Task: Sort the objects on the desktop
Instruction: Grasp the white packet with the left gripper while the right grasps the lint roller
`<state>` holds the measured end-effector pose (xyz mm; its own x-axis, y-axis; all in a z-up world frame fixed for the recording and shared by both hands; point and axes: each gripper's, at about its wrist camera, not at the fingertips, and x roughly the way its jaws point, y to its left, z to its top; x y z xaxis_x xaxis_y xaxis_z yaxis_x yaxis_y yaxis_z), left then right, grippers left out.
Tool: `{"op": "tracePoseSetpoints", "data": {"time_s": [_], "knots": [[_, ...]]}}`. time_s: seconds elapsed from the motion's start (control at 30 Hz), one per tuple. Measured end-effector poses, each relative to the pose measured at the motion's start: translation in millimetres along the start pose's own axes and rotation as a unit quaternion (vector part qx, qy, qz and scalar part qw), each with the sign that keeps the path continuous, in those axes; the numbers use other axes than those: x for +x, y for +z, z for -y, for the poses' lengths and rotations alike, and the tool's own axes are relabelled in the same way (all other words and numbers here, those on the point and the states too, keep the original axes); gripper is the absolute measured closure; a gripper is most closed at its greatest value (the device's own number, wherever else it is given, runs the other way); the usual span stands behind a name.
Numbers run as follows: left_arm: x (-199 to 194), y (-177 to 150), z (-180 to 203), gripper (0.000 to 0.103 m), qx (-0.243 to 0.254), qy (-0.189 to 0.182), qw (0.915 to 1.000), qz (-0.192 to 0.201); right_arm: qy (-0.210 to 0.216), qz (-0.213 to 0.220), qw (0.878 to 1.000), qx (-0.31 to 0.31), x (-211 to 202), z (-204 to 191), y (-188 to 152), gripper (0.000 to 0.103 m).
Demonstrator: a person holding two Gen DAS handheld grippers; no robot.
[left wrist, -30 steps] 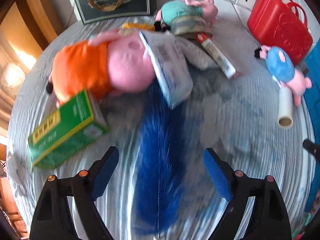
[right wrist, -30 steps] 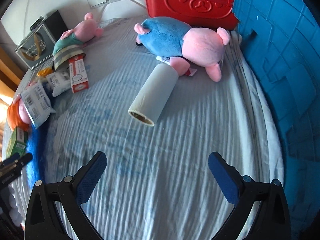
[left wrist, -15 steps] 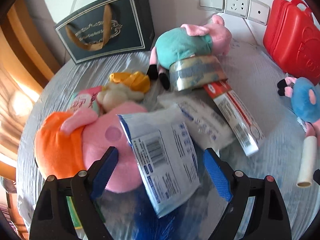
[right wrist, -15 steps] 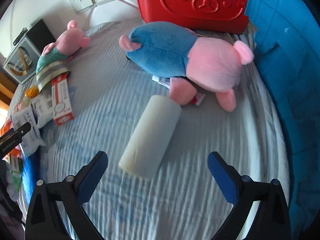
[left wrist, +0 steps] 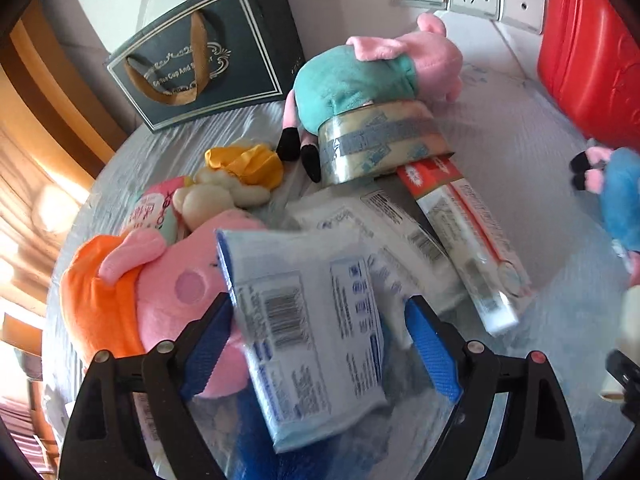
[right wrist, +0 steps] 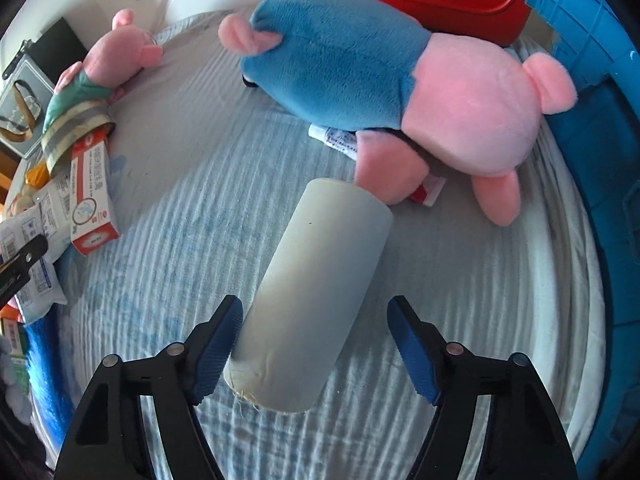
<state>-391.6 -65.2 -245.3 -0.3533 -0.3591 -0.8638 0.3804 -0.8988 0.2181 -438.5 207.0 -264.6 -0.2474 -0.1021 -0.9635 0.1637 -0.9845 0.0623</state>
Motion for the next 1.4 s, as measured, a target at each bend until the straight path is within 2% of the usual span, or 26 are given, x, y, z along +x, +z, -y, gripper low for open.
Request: {"op": "tracePoseSetpoints", "data": {"time_s": [0.03, 0.1, 0.13, 0.17, 0.33, 0.43, 0.5, 0.67, 0.77, 0.9, 0.93, 1.0, 1.03, 1.17, 1.4], "knots": [[5.0, 0.4, 6.9, 0.017, 0.014, 0.017, 0.9998, 0.001, 0.001, -0.001, 1.000, -0.001, 0.7, -0.5, -0.5, 0.032], [3.1, -1.6, 13.3, 0.025, 0.028, 0.013, 0.9995, 0.006, 0.004, -0.003, 1.000, -0.011, 1.0, -2.4, -2.8, 0.043], [0.5, -3.8, 13.9, 0.040, 0.027, -0.004, 0.9996, 0.005, -0.002, -0.001, 1.000, -0.016, 0.7, -3.2, -3.9, 0.048], [-0.5, -6.0, 14.6, 0.045, 0.028, -0.019, 0.9994, -0.003, -0.006, 0.000, 1.000, -0.022, 0.5, -3.9, -5.2, 0.050], [-12.1, -29.4, 20.7, 0.052, 0.043, -0.075, 0.9962, -0.010, 0.005, 0.001, 0.999, -0.040, -6.5, -4.9, -19.4, 0.054], [-24.7, -51.6, 17.4, 0.053, 0.041, -0.134, 0.9899, -0.017, 0.010, 0.001, 0.999, -0.051, -11.7, -5.5, -31.4, 0.055], [-32.7, -64.5, 16.9, 0.053, 0.047, -0.153, 0.9869, -0.015, 0.017, 0.001, 0.998, -0.053, -14.9, -4.7, -40.3, 0.055], [-50.1, -85.1, 16.5, 0.053, 0.053, -0.167, 0.9844, -0.014, 0.039, 0.022, 0.998, -0.048, -36.9, -4.1, -55.8, 0.057], [-75.6, -89.9, 8.5, 0.053, 0.051, -0.182, 0.9820, 0.006, 0.047, 0.038, 0.997, -0.052, -52.9, -3.9, -62.0, 0.058], [-113.3, -97.9, 3.1, 0.053, 0.051, -0.194, 0.9790, 0.035, 0.051, 0.050, 0.996, -0.059, -75.5, -9.9, -77.4, 0.058], [-119.6, -97.7, 1.5, 0.053, 0.046, -0.191, 0.9797, 0.040, 0.052, 0.049, 0.996, -0.058, -74.1, -20.3, -73.2, 0.058], [-135.8, -102.4, -2.4, 0.053, 0.049, -0.194, 0.9784, 0.052, 0.051, 0.045, 0.996, -0.060, -76.7, -20.2, -93.4, 0.058], [-144.1, -106.7, -4.3, 0.053, 0.050, -0.193, 0.9783, 0.057, 0.051, 0.042, 0.996, -0.060, -73.1, -27.4, -87.3, 0.058], [-173.6, -122.1, -8.6, 0.053, 0.056, -0.188, 0.9774, 0.078, 0.069, 0.042, 0.995, -0.053, -92.4, -9.6, -125.0, 0.058], [-229.0, -140.6, -9.8, 0.053, 0.054, -0.180, 0.9746, 0.122, 0.090, 0.124, 0.986, -0.068, -164.0, -10.8, -145.8, 0.058]]}}
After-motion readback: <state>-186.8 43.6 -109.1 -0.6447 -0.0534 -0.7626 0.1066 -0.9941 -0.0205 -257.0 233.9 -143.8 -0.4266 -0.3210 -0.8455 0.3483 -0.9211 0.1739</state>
